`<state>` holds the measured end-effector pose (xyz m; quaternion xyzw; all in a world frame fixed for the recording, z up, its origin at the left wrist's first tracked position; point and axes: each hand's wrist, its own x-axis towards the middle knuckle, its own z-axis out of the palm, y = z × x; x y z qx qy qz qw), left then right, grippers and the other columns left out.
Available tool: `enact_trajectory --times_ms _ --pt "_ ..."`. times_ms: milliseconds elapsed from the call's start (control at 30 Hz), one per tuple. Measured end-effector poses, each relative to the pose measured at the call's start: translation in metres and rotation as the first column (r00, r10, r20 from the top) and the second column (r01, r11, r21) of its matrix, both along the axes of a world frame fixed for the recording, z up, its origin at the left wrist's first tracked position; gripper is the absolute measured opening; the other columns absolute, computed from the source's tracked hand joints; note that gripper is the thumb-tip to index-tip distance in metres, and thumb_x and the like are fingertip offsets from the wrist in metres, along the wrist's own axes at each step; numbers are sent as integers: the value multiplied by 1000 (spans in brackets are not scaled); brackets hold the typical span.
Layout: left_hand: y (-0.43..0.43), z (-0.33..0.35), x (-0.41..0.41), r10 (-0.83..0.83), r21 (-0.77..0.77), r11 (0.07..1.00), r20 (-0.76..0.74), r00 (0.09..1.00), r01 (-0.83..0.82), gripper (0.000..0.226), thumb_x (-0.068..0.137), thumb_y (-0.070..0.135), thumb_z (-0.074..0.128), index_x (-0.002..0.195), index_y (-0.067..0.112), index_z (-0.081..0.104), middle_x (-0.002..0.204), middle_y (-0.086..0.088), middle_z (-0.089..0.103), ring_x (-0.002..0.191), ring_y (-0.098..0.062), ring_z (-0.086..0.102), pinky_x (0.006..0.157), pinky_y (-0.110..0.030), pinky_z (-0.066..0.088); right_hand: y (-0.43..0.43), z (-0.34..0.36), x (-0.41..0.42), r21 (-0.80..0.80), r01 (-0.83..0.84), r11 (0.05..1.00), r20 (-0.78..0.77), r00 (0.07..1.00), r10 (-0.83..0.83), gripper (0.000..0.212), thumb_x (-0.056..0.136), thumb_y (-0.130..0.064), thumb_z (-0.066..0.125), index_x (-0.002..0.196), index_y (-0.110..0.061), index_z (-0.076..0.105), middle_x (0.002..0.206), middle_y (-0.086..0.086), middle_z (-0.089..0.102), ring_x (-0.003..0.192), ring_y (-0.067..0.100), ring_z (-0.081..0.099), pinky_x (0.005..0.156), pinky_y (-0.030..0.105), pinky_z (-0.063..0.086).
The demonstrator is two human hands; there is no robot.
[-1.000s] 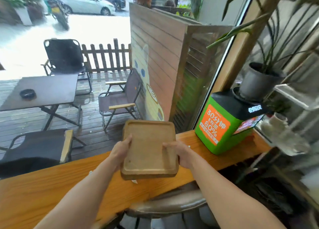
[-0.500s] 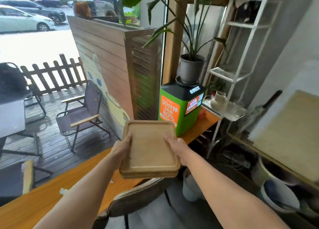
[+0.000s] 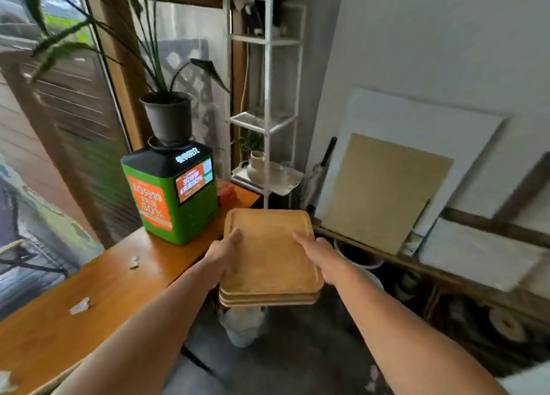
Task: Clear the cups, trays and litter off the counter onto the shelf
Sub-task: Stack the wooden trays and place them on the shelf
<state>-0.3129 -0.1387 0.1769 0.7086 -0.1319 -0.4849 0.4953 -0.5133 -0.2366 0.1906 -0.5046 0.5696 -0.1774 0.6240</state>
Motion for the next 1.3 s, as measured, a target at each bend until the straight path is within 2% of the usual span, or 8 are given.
enact_trajectory --times_ms 100,367,533,667,867,1033,1167,1300 --pt "-37 3 -46 -81 4 997 -48 996 81 68 89 55 62 132 4 52 98 -9 64 85 -29 64 77 -43 51 -22 4 -55 8 79 997 17 997 -79 91 85 -59 66 151 -8 29 142 13 51 123 35 54 106 53 43" --pt "-115 7 -108 -242 -1 970 -57 969 242 77 88 55 64 142 3 47 131 -17 60 115 -37 60 102 -49 47 -68 7 -129 14 220 975 31 975 -220 73 89 -51 66 143 -9 42 133 12 58 116 33 58 103 50 46" --pt "-167 10 -116 -292 1 956 -26 956 293 83 88 57 61 147 4 37 139 -17 53 122 -38 55 95 -46 45 -114 -2 -137 -23 274 961 -10 961 -275 81 90 -56 61 149 -10 33 144 12 49 129 34 48 113 50 34" --pt "-224 1 -107 -337 17 941 -9 941 337 84 89 60 58 148 4 38 143 -17 51 127 -38 51 110 -50 39 -163 -9 -130 -1 301 954 -41 953 -301 82 87 -59 62 148 -11 34 143 13 49 128 35 48 113 53 33" --pt "-328 -1 -74 -325 38 945 4 946 325 88 87 63 58 149 5 36 144 -16 49 128 -38 50 111 -51 39 -265 -5 -94 33 307 951 -66 950 -305 74 86 -57 65 140 -10 45 111 8 58 101 31 58 97 47 46" --pt "-417 8 -35 -281 55 959 33 959 278 82 90 62 54 147 6 38 142 -16 50 126 -36 51 101 -44 41 -354 6 -51 21 298 954 -79 952 -295 76 87 -58 63 143 -10 43 129 12 59 107 31 58 93 44 48" --pt "-466 8 0 -265 52 963 47 963 263 80 89 63 54 144 6 41 138 -15 53 124 -35 53 105 -45 43 -407 11 -19 44 259 965 -67 964 -256 78 87 -59 63 144 -11 41 122 9 59 98 27 59 86 41 49" --pt "-499 10 30 -239 74 970 106 965 232 76 90 59 56 139 2 47 113 -10 56 101 -29 56 88 -39 46 -451 7 11 55 227 972 -59 973 -224 81 86 -59 65 146 -11 39 133 12 57 109 30 60 95 46 50"
